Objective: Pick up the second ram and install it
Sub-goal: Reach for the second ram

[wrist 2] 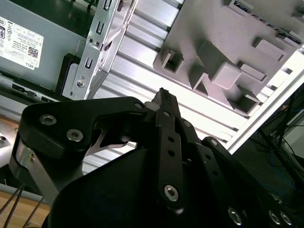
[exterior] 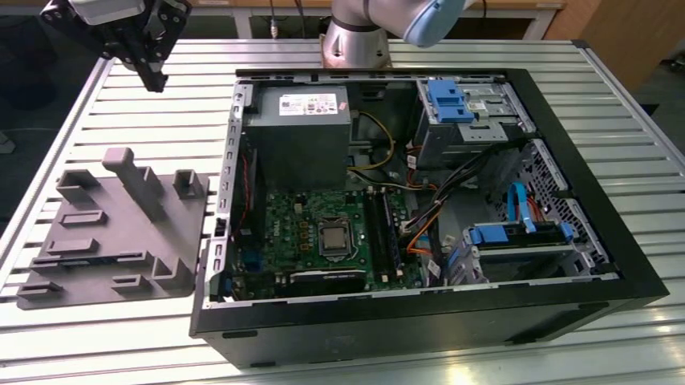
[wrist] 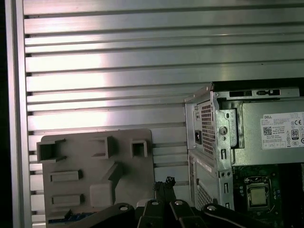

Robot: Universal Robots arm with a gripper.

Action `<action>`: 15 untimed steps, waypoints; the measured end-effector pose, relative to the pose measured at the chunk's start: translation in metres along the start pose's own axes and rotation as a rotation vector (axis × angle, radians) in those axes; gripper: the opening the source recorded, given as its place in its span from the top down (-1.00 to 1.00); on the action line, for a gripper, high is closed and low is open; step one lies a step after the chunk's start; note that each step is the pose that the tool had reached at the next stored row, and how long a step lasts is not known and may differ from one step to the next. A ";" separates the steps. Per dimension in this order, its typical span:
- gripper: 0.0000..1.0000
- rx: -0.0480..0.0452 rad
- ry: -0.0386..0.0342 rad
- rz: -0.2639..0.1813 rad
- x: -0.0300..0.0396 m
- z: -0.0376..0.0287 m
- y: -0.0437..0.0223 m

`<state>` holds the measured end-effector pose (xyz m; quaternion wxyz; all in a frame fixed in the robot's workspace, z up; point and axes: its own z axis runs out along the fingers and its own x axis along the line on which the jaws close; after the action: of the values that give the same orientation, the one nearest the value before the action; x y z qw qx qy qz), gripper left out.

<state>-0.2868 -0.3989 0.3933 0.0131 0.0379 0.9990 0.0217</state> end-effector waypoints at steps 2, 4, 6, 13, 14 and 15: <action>0.79 0.0000 0.0000 0.000 0.0013 -0.0001 -0.0001; 0.79 0.0000 0.0000 0.000 0.0026 -0.0001 -0.0002; 0.79 0.0000 0.0000 0.000 0.0039 -0.0001 -0.0003; 0.79 0.0000 0.0000 0.000 0.0083 -0.0002 -0.0006; 0.79 0.0000 0.0000 0.000 0.0089 -0.0002 -0.0007; 0.79 0.0000 0.0000 0.000 0.0095 -0.0003 -0.0007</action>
<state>-0.2963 -0.3989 0.3933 0.0131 0.0379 0.9990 0.0217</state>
